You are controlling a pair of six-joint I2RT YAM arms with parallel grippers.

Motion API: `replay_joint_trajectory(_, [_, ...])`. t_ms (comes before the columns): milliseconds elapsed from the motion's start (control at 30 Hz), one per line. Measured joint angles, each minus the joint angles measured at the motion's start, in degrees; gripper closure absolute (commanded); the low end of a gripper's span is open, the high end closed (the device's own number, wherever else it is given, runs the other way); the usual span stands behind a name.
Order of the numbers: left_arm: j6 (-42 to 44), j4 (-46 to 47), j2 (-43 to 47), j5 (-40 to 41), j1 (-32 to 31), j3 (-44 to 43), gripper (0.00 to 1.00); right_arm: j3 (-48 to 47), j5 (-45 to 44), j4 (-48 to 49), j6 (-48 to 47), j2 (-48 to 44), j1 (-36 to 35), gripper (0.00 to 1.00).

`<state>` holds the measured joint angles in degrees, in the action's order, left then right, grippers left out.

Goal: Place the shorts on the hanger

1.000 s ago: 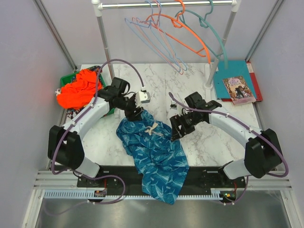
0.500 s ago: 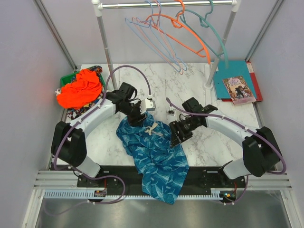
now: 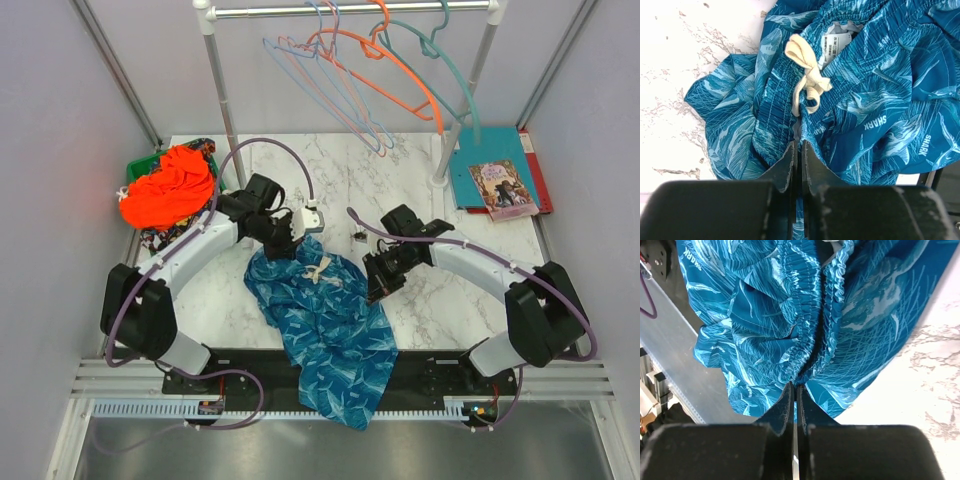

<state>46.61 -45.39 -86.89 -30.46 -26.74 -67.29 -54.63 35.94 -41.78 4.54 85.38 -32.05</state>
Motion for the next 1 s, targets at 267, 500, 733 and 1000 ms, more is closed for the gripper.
replay_joint_trajectory(267, [-1.7,-1.4,2.0,0.3,0.7,-0.8,0.98,-3.5,-3.3,-2.7,-2.7,-1.2,0.6,1.00])
replay_joint_trajectory(500, [-7.6,-1.7,8.1,0.4,2.7,-14.9,0.98,-22.2,-9.9,-9.2,-9.8,-6.3,7.8,1.00])
replay_joint_trajectory(733, [-14.3,4.8,11.9,0.7,2.9,-35.8,0.98,-54.4,-17.9,-11.9,-17.8,-7.1,12.0,1.00])
replay_joint_trajectory(1000, [-16.4,9.1,16.6,-0.2,2.9,-39.7,0.98,-67.7,-19.6,-14.8,-27.2,-10.7,12.0,1.00])
